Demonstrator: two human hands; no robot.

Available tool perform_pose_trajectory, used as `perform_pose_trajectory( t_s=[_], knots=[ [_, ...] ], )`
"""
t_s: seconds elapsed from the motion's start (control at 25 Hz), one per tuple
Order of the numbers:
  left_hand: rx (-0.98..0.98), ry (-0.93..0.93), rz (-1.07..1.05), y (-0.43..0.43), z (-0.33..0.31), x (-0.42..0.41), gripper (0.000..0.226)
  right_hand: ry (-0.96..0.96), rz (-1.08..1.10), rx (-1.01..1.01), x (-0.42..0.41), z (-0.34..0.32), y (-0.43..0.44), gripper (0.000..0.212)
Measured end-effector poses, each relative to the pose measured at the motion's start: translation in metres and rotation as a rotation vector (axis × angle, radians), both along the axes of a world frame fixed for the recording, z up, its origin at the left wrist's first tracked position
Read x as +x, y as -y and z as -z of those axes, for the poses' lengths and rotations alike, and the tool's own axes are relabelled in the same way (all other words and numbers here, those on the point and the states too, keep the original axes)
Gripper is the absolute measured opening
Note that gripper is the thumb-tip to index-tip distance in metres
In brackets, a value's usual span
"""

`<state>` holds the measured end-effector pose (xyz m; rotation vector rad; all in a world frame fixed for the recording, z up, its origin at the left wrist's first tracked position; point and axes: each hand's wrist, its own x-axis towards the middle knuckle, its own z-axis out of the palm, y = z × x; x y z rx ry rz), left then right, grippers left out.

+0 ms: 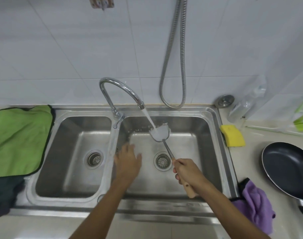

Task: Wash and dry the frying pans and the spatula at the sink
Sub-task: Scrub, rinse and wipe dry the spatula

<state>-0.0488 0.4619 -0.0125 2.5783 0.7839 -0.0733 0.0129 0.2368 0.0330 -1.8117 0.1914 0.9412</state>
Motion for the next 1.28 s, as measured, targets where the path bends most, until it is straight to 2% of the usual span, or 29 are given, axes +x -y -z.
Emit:
perform_pose_trajectory(
  t_s=[0.2,0.32,0.44,0.52,0.6,0.72,0.8,0.84,0.88,0.96,1.04,1.12,1.28],
  knots=[
    [-0.856,-0.047,-0.145,0.083,-0.004,-0.010,0.019,0.029,-0.035,-0.035,0.001,0.008,-0.003,0.033],
    [-1.205,-0.107,-0.372,0.113,-0.014,0.000,0.025,0.353,-0.254,-0.310,-0.008,0.020,0.006,0.027],
    [-1.374,-0.153,-0.562,0.130,-0.008,0.007,0.034,0.649,-0.465,-0.576,-0.019,0.036,0.016,0.016],
    [-1.398,-0.140,-0.617,0.133,-0.005,0.015,0.034,0.734,-0.564,-0.652,-0.025,0.042,0.022,0.028],
    [-1.392,-0.156,-0.610,0.135,-0.008,0.019,0.031,0.825,-0.568,-0.702,-0.029,0.042,0.026,0.036],
    [-1.398,-0.178,-0.568,0.136,-0.011,0.020,0.028,0.839,-0.580,-0.726,-0.025,0.039,0.028,0.035],
    [-1.385,-0.196,-0.531,0.134,-0.010,0.019,0.029,0.749,-0.539,-0.661,-0.022,0.041,0.031,0.026],
    [-1.377,-0.204,-0.499,0.133,-0.008,0.017,0.030,0.643,-0.451,-0.574,-0.020,0.041,0.033,0.019],
    [-1.373,-0.209,-0.489,0.130,-0.008,0.015,0.030,0.470,-0.315,-0.432,-0.016,0.041,0.034,0.015],
    [-1.359,-0.200,-0.519,0.115,-0.005,0.010,0.027,0.059,0.036,-0.101,-0.003,0.038,0.029,0.021],
    [-1.430,-0.117,-0.645,0.089,-0.005,0.007,0.024,-0.224,0.248,0.133,0.010,0.029,0.020,0.022],
    [-1.464,0.054,-0.755,0.053,-0.013,0.011,0.025,-0.351,0.294,0.252,0.020,0.023,0.008,0.020],
    [-1.259,0.277,-0.797,-0.021,-0.033,0.027,0.038,-0.416,0.273,0.335,0.027,0.016,-0.008,0.024]
  ],
)
